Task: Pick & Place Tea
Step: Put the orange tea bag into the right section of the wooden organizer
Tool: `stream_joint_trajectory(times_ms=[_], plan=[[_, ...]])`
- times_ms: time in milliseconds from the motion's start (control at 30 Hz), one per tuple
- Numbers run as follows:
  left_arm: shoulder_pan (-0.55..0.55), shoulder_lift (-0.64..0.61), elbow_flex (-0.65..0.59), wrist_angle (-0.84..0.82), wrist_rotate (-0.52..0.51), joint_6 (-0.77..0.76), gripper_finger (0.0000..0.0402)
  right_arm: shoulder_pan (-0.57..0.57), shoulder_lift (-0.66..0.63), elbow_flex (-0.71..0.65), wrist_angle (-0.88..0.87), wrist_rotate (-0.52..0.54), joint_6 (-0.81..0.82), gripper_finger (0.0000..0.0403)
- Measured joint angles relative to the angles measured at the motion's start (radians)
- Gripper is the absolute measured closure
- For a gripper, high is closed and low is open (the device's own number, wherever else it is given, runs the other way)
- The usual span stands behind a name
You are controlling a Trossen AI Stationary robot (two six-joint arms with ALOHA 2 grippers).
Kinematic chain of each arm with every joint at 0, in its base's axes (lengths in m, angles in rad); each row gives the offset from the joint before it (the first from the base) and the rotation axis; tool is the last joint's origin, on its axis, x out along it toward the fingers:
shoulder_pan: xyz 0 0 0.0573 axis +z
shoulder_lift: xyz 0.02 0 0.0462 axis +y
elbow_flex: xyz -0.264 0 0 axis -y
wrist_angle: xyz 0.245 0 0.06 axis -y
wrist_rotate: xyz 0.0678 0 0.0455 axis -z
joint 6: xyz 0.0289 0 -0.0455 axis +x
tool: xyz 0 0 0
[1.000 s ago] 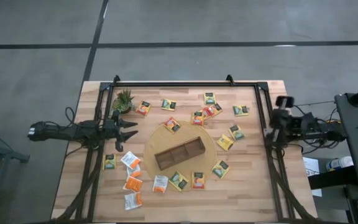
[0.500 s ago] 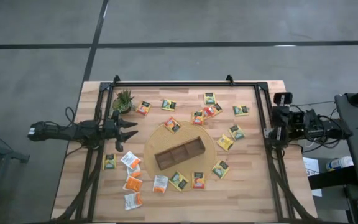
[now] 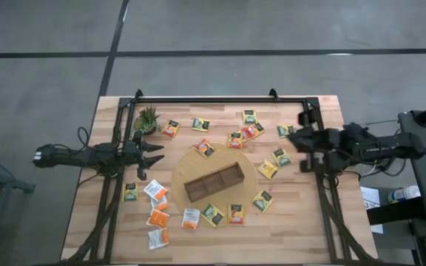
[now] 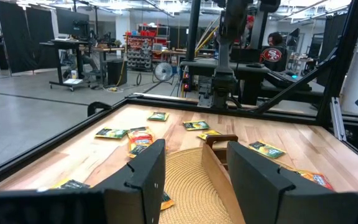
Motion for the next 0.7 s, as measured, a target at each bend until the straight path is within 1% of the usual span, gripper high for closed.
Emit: stream_joint_trajectory(times_ms=[167, 367, 533, 700], plan=[[0.000, 0.000, 0.000, 0.000, 0.000, 0.000, 0.0236, 0.000, 0.127, 0.140, -0.290, 0.003, 0.059, 0.0394], [0.000, 0.000, 0.000, 0.000, 0.000, 0.000, 0.0236, 0.002, 0.249, 0.249, -0.516, 0.004, 0.219, 0.0394], [0.000, 0.000, 0.000, 0.000, 0.000, 0.000, 0.0236, 0.016, 0.350, 0.279, -0.560, 0.004, 0.330, 0.0394], [0.000, 0.000, 0.000, 0.000, 0.000, 0.000, 0.0236, 0.049, 0.437, 0.308, -0.590, 0.007, 0.388, 0.0394]])
